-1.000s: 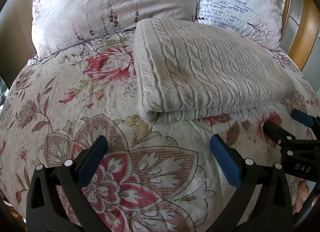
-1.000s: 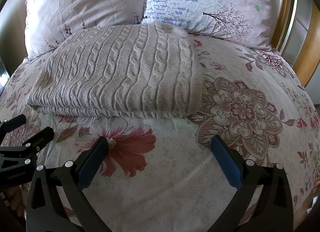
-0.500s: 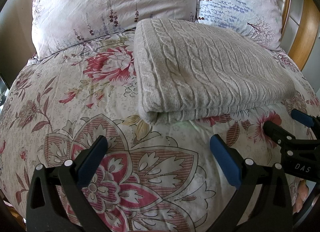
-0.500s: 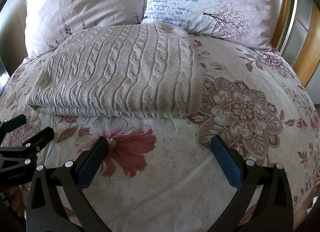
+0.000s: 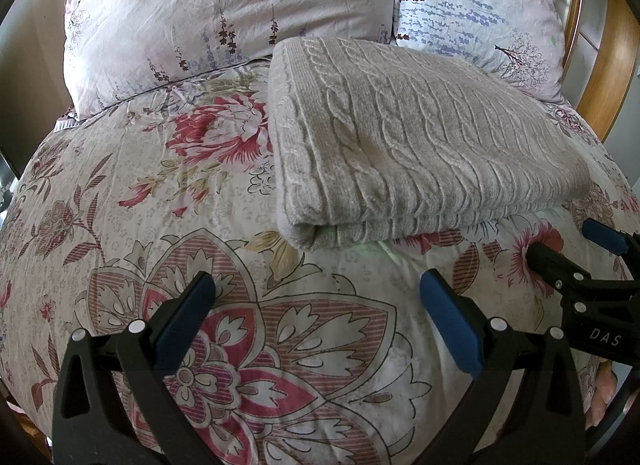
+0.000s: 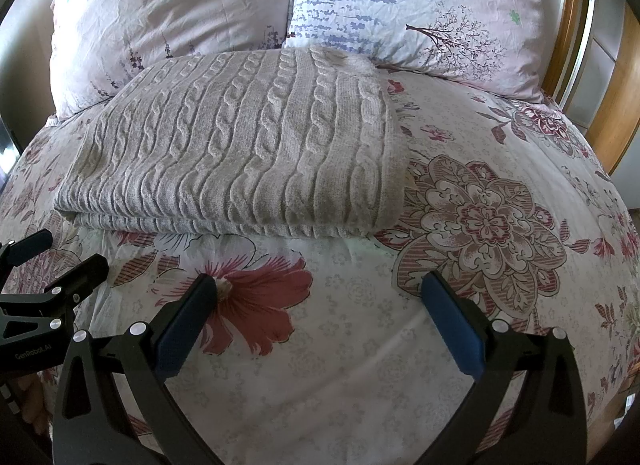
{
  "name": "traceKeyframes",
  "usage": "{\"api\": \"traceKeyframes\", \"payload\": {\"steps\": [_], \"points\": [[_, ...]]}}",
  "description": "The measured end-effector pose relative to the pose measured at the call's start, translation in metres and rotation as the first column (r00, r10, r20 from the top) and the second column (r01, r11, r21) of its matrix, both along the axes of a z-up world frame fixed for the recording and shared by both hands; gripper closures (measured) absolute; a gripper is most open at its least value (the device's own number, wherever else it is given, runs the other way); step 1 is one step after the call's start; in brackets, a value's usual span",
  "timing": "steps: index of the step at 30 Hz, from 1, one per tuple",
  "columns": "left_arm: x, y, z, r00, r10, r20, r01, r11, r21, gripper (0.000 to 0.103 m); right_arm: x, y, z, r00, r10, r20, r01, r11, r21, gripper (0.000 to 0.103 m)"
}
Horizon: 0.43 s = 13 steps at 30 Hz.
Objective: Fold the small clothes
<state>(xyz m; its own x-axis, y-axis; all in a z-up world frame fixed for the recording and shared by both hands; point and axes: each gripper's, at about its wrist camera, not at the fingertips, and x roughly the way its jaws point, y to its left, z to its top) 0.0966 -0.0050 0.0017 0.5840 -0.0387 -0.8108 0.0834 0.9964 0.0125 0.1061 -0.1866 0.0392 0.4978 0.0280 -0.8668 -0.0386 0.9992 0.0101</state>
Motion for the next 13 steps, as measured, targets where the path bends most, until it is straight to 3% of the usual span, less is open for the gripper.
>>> {"api": "traceKeyframes", "payload": {"steps": [13], "points": [[-0.0001, 0.0000, 0.0000, 1.000, 0.000, 0.000, 0.000, 1.000, 0.000, 0.002, 0.0000, 0.0001, 0.0000, 1.000, -0.001, 0.000, 0.001, 1.000, 0.000, 0.001]]}}
